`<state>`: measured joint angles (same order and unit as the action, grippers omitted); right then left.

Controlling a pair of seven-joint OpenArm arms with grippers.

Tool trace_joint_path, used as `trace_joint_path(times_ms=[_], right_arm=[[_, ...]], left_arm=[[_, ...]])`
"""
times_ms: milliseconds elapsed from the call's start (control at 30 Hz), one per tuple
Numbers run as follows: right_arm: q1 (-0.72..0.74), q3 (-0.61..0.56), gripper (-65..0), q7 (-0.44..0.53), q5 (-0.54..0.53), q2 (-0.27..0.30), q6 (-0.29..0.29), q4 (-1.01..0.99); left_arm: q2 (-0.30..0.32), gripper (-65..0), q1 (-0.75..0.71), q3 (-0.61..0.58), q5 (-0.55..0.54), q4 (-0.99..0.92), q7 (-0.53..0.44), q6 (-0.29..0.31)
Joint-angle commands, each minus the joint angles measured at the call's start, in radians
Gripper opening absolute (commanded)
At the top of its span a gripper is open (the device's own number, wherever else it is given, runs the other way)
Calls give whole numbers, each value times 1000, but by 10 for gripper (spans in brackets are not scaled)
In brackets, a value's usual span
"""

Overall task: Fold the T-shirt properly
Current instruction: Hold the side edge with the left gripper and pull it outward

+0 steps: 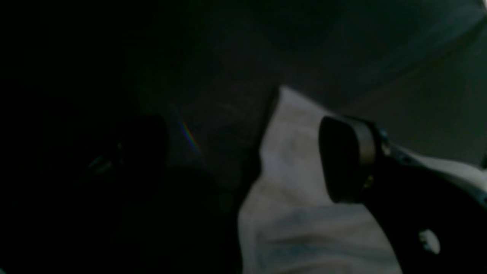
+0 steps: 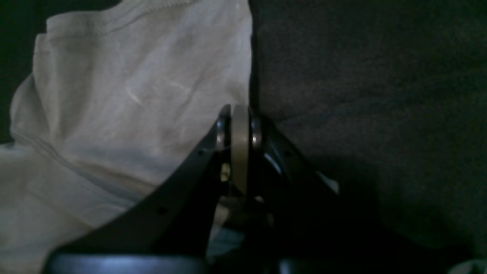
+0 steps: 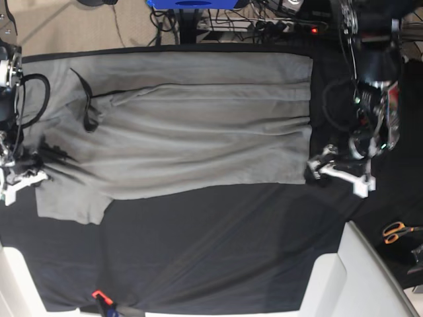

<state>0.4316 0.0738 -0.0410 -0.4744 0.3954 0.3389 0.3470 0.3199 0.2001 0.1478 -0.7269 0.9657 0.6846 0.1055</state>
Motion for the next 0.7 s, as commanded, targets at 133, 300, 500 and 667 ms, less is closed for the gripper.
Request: trace_joint_path(times_ms=[133,300,500,667], right_arm=[[25,2,-650,22,-10,20,6,14],[26,2,-650,22,-10,21,6,14],[26,2,-650,22,-10,26,2,14],[26,2,-650,22,-10,26,2,14]], left_arm=[[-9,-41,163,-90,33,-192,-19,12],[-67,-43,187,-104,80,-209,-18,12],[-98,-173,163,-99,80,-204,-18,12],[-97,-288,163,-92,80,-210,-19,12]])
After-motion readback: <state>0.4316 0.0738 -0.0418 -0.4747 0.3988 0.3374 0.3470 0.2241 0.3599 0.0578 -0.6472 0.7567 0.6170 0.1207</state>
